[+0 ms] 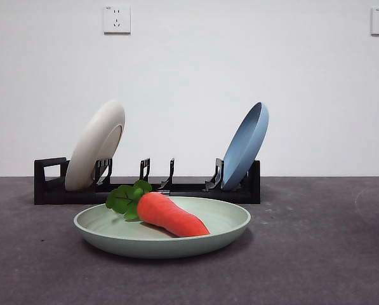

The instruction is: Take the green plate from the plate rack,put the plate on the table,take the carrot from the table,put the carrot in the plate

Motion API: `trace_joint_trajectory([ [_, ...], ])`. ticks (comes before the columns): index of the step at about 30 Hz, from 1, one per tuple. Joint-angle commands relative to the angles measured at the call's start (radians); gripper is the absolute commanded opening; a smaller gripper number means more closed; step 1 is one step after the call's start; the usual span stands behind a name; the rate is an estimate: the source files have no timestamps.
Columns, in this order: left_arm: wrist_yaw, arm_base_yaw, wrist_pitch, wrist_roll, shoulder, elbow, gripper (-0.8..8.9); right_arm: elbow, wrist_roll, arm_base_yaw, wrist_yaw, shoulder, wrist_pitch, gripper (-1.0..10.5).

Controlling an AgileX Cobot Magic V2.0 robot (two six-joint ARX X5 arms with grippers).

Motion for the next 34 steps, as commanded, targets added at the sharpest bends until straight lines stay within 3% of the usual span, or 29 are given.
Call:
trace_joint_trajectory([
  [1,0.0,0.003,0.005,-0.006,-0.003,-0.014,-0.03,-0.01,-0.07,-0.077,0.039,-0.055,0.052,0.0],
  [6,0.001,0.003,0.005,-0.006,-0.003,-0.014,-0.03,-0.095,-0.074,-0.325,-0.058,-0.198,0.222,0.0],
  [9,0.0,0.003,0.004,-0.006,-0.003,-0.014,-0.03,-0.187,-0.13,-0.492,-0.06,-0.299,0.285,0.0],
  [14,0.0,0.003,0.004,-0.006,-0.003,-0.014,-0.03,-0.406,-0.167,-0.64,-0.06,-0.469,0.526,0.0],
  [21,0.0,0.003,0.005,-0.006,-0.003,-0.014,-0.03,-0.751,-0.158,-0.668,-0.047,-0.664,0.831,0.0],
  [24,0.0,0.003,0.005,-0.006,-0.003,-0.014,-0.03,-0.856,-0.13,-0.668,-0.006,-0.724,0.85,0.0],
  [31,0.0,0.003,0.005,-0.006,-0.003,-0.014,-0.03,-1.0,-0.025,-0.668,-0.007,-0.813,0.852,0.0],
  [34,0.0,0.003,0.005,-0.006,-0.003,-0.014,-0.03,-1.012,-0.013,-0.667,-0.007,-0.812,0.853,0.0],
])
